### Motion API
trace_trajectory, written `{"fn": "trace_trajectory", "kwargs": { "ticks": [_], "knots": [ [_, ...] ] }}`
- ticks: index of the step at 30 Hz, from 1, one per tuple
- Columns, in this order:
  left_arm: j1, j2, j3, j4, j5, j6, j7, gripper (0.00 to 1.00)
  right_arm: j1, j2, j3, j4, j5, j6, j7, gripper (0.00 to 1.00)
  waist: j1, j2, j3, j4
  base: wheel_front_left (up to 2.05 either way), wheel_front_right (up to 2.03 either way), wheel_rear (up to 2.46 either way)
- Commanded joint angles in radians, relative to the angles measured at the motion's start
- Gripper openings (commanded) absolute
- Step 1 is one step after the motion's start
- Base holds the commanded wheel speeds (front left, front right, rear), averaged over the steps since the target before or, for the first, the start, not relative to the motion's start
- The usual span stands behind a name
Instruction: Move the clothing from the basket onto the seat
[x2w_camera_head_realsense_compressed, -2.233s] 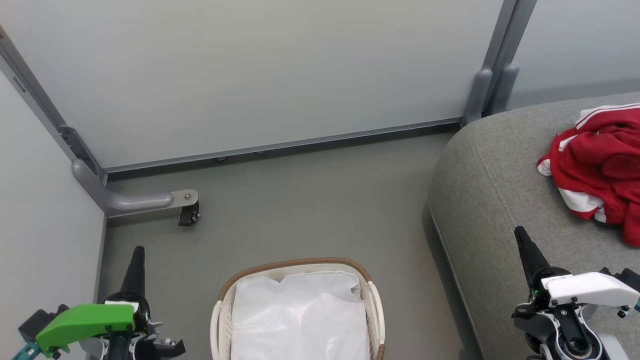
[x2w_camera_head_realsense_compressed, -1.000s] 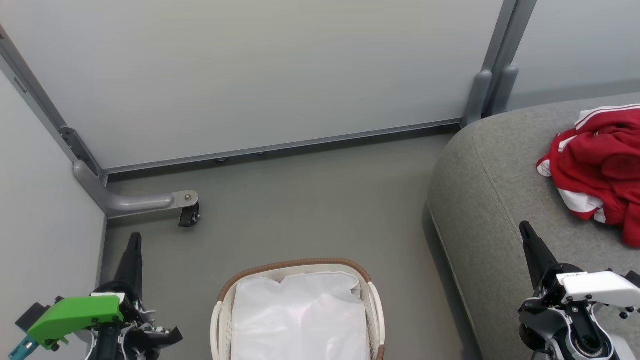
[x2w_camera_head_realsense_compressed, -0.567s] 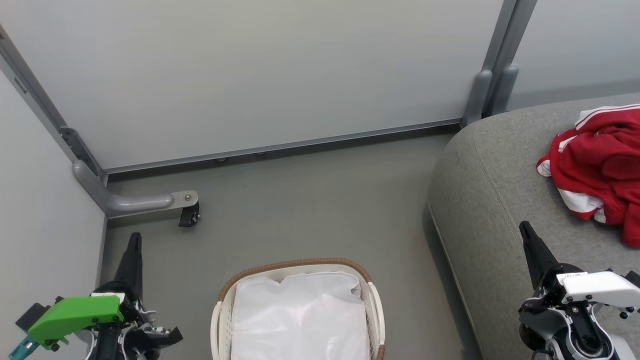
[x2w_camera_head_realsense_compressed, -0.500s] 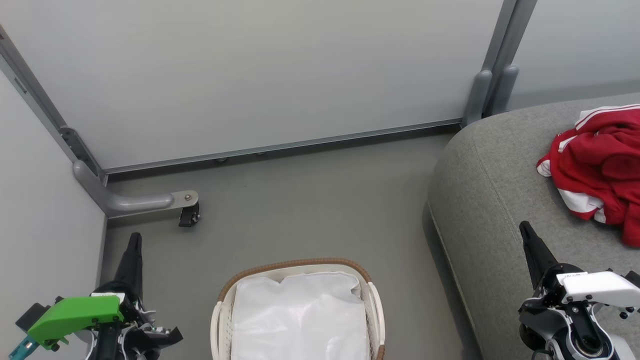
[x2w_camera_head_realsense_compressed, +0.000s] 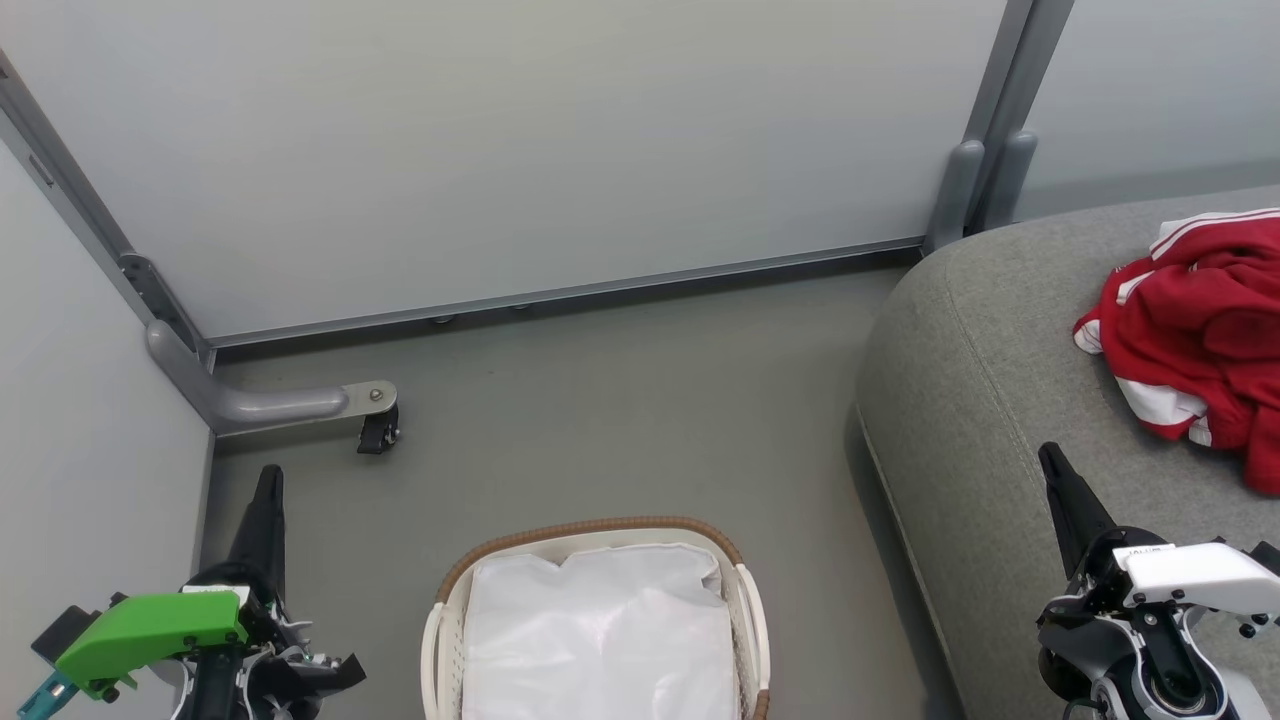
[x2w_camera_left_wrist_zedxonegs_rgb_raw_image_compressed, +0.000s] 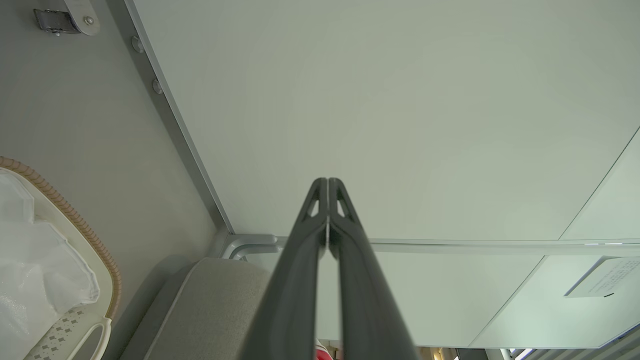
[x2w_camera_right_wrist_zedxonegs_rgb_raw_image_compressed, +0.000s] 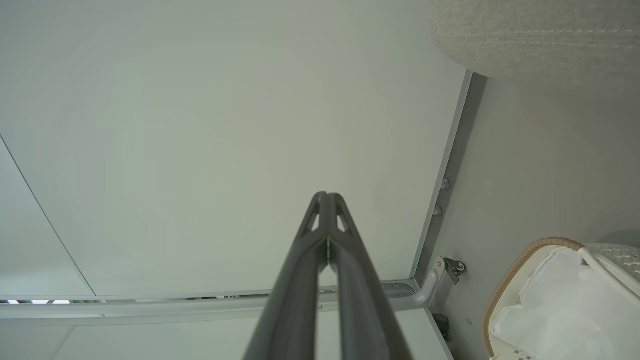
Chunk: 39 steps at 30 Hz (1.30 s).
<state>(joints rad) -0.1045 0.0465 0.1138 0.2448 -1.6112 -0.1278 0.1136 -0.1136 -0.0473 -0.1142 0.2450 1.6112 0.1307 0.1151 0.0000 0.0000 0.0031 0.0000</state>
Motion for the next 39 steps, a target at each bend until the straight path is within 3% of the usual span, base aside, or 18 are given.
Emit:
{"fn": "trace_trajectory", "kwargs": {
  "ticks": [1, 39],
  "knots": [
    [-0.009, 0.007, 0.002, -0.002, -0.003, -0.006, 0.005, 0.00, 0.010, -0.006, -0.002, -0.003, 0.003, 0.000, 0.002, 0.00, 0.0000, 0.0000, 0.000, 0.000, 0.00, 0.00, 0.00],
    [-0.009, 0.007, 0.002, -0.002, -0.003, -0.006, 0.004, 0.00, 0.011, -0.006, -0.002, -0.003, 0.003, 0.000, 0.001, 0.00, 0.0000, 0.0000, 0.000, 0.000, 0.00, 0.00, 0.00]
  ]
}}
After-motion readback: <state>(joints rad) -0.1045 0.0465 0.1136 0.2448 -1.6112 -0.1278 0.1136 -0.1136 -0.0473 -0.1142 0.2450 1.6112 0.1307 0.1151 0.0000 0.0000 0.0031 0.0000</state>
